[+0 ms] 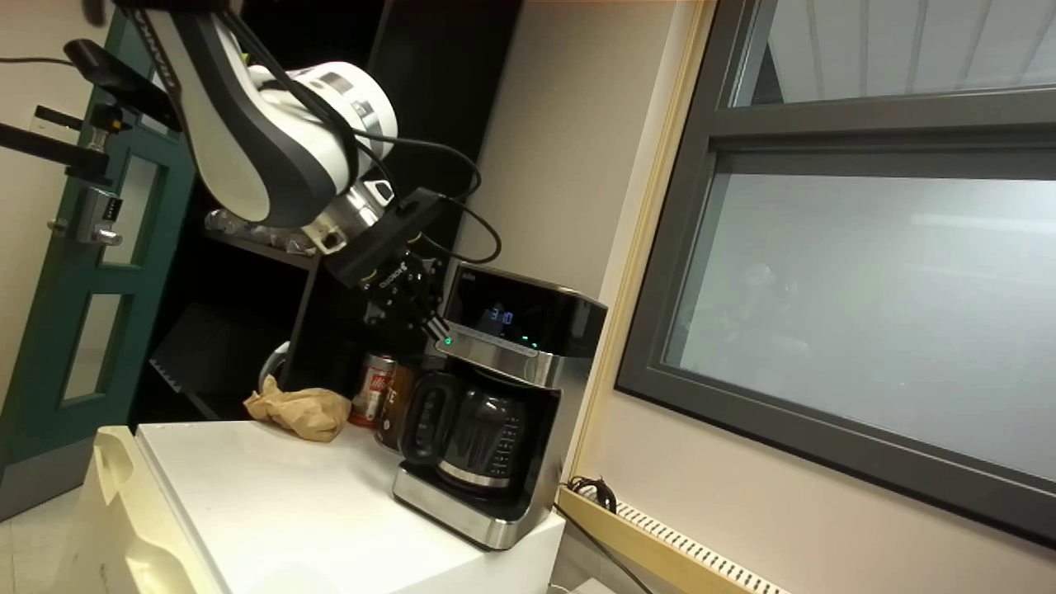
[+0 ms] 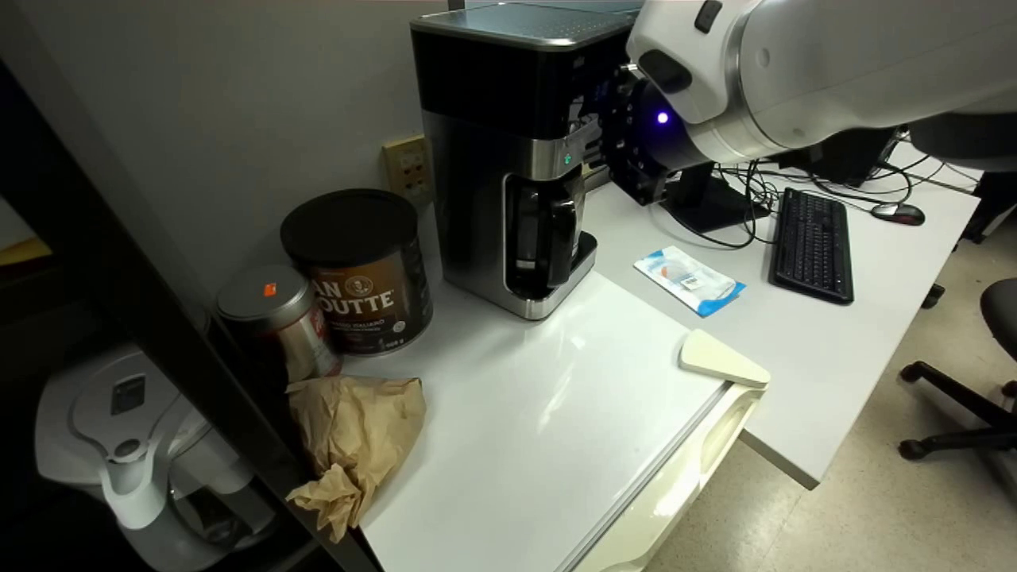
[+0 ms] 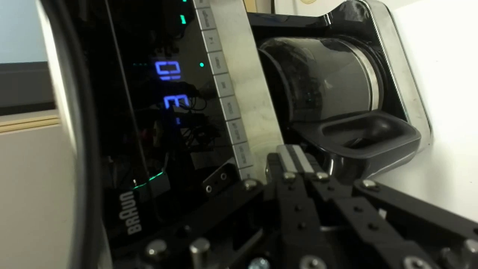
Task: Press some buttons on the coffee maker
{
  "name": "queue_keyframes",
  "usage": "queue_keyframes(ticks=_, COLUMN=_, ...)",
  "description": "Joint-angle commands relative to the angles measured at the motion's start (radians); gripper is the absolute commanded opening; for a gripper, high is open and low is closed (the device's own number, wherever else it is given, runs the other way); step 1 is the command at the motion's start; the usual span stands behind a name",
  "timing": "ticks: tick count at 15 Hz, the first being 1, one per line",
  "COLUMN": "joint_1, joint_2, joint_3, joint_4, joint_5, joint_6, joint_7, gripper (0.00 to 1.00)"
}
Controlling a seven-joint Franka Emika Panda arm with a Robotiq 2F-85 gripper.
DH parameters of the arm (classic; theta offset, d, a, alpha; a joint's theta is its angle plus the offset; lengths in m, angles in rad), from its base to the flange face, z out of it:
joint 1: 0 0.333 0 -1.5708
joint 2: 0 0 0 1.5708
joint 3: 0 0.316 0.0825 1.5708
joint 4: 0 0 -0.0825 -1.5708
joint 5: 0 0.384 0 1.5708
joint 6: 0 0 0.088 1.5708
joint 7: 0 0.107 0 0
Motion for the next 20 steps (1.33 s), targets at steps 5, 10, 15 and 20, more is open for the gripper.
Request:
queue_keyframes(ticks=5, joint_1=-0.002, joint_2=0.065, joint_3=0.012, joint_4=0.096, joint_5=0.123, joint_6=-0.024, joint_7=-0.127, gripper=0.0)
queue_keyframes(ticks=10, joint_1=-0.001, joint_2=0.093, joint_3=0.02, joint_4=0.124, joint_5=0.184, joint_6=-0.044, joint_7=-0.191, gripper=0.0)
queue_keyframes(ticks=15, joint_1=0.0, joint_2=0.093, joint_3=0.025, joint_4=0.123, joint_5=0.208, joint_6=-0.056, joint_7=-0.22, gripper=0.0)
queue_keyframes(ticks=20, joint_1=-0.007, joint_2=0.017, joint_3=0.01, joint_4=0.026, joint_5=0.175, joint_6=-0.037, joint_7=-0.178, gripper=0.0)
